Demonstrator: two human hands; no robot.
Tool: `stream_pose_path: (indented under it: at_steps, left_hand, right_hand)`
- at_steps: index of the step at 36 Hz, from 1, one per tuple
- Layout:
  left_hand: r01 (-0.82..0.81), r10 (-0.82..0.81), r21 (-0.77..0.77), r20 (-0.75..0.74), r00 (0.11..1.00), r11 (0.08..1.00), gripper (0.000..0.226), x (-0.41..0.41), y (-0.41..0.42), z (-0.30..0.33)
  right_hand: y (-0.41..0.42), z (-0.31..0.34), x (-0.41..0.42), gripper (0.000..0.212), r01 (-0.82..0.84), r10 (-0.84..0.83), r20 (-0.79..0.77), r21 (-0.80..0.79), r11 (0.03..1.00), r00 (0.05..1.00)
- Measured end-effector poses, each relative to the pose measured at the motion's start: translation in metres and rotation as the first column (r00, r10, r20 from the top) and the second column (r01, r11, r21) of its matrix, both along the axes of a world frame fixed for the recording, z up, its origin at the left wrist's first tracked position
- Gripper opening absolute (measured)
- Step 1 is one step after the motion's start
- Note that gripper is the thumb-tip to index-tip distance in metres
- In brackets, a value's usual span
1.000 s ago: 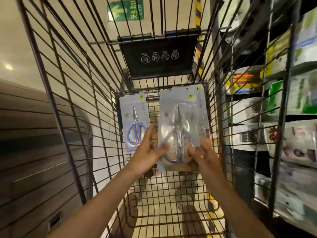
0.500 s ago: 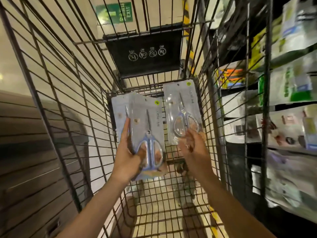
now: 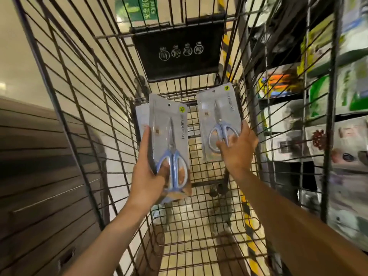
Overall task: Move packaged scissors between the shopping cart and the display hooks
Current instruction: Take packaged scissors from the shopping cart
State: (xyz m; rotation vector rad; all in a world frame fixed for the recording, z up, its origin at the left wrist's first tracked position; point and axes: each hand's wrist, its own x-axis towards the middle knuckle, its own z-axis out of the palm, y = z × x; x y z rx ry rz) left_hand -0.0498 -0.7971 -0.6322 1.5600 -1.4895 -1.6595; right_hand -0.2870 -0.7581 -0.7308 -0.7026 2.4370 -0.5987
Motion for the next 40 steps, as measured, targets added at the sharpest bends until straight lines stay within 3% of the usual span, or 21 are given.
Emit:
stream_pose_path:
  at_steps: [3,7,14,20,23,26,34,40]
  left_hand:
    - [-0.008,0.008,-0.016,0.013,1.000,1.000,0.091,0.000,-0.001,0.002]
    - [-0.022,0.021,-0.018,-0.013,1.000,1.000,0.092,0.002,-0.002,0.005]
    - [-0.031,0.030,-0.024,-0.027,0.999,0.999,0.095,0.008,-0.003,0.009]
    - [-0.021,0.019,-0.045,-0.062,0.998,0.999,0.089,0.012,0.002,0.068]
    - [0.027,-0.033,-0.099,-0.068,0.997,0.995,0.087,0.021,0.005,0.113]
    - [0.053,-0.062,-0.106,-0.087,0.994,0.993,0.088,0.032,0.004,0.162]
    - [0.179,-0.200,-0.181,-0.103,0.974,0.967,0.092,0.072,-0.004,0.263]
    - [0.298,-0.349,-0.268,-0.168,0.922,0.916,0.096,0.085,0.008,0.316]
  right_hand:
    - [-0.005,0.008,0.000,0.103,0.023,-0.023,0.007,-0.020,1.000,1.000]
    - [-0.010,0.016,-0.002,0.101,0.089,-0.081,0.161,-0.042,0.995,0.984]
    - [-0.001,0.042,-0.007,0.060,-0.007,0.034,0.395,-0.071,0.997,0.918]
    - [0.034,0.103,0.016,0.049,0.125,-0.009,0.541,-0.177,0.976,0.841]
    - [0.052,0.161,0.027,0.032,0.188,-0.024,0.548,-0.244,0.951,0.836]
    - [0.075,0.220,0.040,0.045,0.321,-0.101,0.571,-0.299,0.899,0.814]
    - [0.136,0.346,0.078,0.082,0.250,0.019,0.469,-0.505,0.826,0.883]
    - [0.182,0.402,0.112,0.080,0.265,0.023,0.426,-0.604,0.752,0.905]
